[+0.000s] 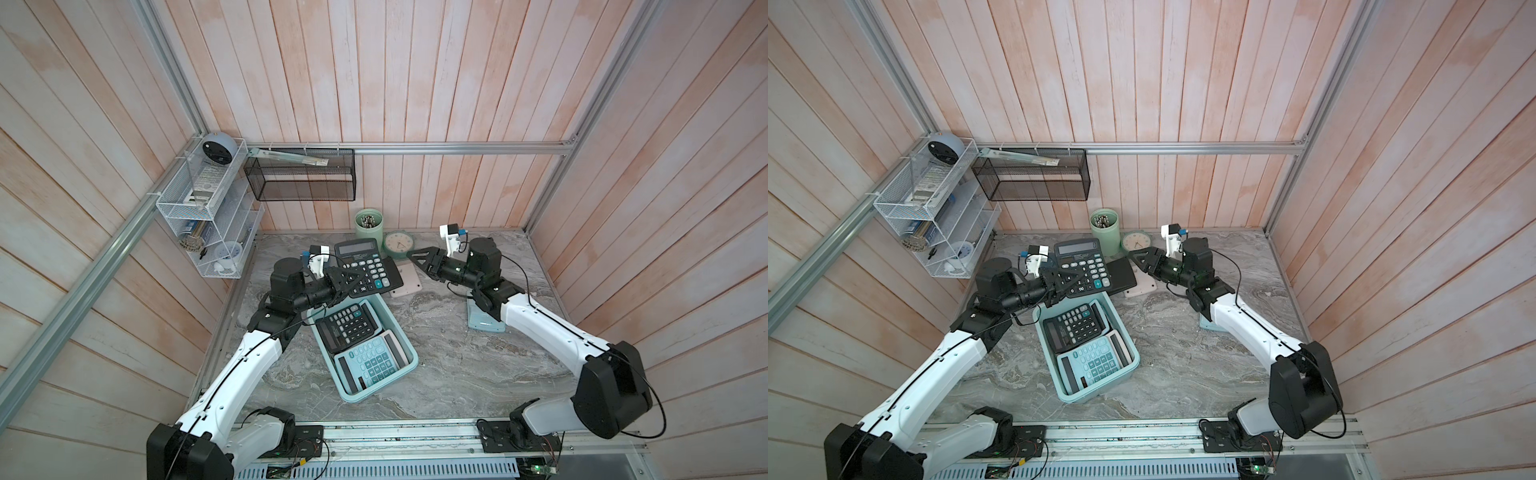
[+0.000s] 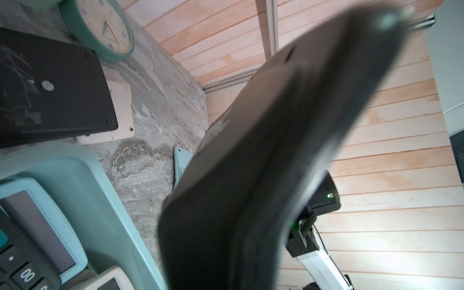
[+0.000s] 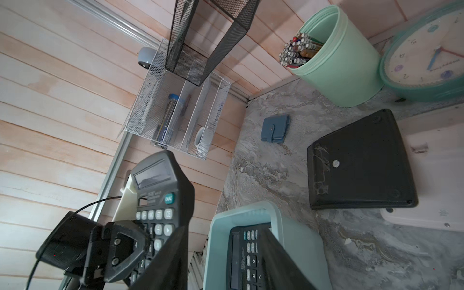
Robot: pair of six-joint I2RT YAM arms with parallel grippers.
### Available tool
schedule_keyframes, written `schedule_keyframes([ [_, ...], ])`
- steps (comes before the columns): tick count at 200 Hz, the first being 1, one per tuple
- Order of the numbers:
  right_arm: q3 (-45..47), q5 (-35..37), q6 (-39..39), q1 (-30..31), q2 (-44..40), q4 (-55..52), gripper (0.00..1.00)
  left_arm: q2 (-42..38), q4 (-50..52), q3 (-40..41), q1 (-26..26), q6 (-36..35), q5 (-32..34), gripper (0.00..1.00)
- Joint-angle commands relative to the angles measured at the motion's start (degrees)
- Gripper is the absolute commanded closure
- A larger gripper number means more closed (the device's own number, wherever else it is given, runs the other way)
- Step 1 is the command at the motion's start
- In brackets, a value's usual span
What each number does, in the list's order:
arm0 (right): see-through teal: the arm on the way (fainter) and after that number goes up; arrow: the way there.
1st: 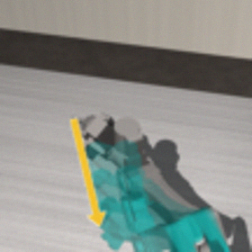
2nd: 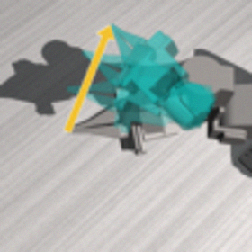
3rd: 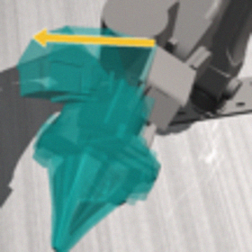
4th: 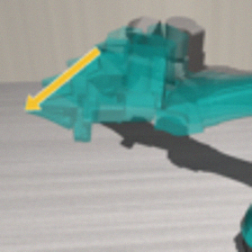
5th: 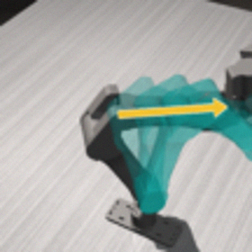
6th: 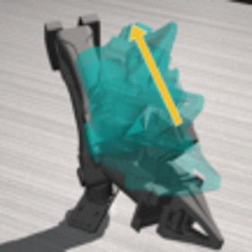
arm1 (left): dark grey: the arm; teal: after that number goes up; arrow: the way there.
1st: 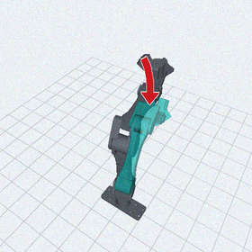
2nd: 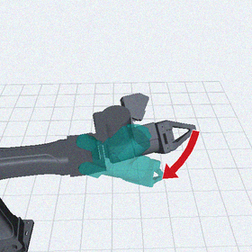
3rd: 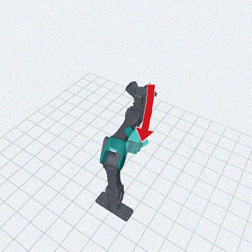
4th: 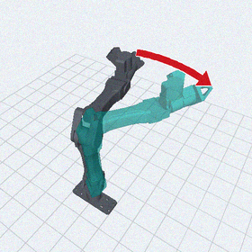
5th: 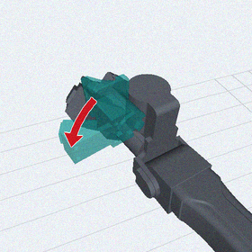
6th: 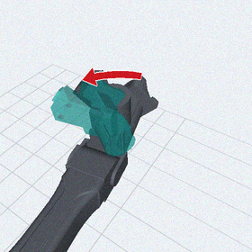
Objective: Put the calculator in the storage box
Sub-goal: Adjust the calculator.
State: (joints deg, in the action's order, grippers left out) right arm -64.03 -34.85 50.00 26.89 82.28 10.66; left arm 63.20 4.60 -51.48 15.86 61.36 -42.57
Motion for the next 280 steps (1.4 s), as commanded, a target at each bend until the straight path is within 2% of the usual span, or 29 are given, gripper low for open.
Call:
schedule_keyframes([
  [1,-6.30,-10.04,-13.98,-1.40,1.59,-16.18,0.48,0.84,4.71,-2.56,-0.37,-3.46,-6.59,1.00],
  [43,-15.07,-16.08,-24.15,-3.25,5.08,-26.95,0.48,1.22,4.78,-3.19,-0.34,-2.09,-11.72,1.00],
  [73,-19.34,-20.03,-27.68,-3.25,8.60,-30.14,0.48,1.15,4.07,-2.51,-0.17,-0.57,-14.91,1.00],
  [128,-23.98,-27.77,-26.48,-2.78,14.90,-28.30,0.49,1.15,3.39,-2.00,-0.08,0.23,-17.06,1.00],
  [200,-27.45,-34.46,-26.36,0.39,19.00,-27.27,0.50,1.71,1.02,-0.01,0.30,2.44,-19.51,1.00],
  [246,-29.79,-37.23,-27.03,1.62,20.96,-28.24,0.58,1.93,1.12,0.24,0.40,2.44,-20.00,1.00],
  [280,-32.29,-37.95,-30.76,2.67,22.21,-33.00,0.62,1.73,1.22,1.00,0.40,2.53,-20.54,1.00],
])
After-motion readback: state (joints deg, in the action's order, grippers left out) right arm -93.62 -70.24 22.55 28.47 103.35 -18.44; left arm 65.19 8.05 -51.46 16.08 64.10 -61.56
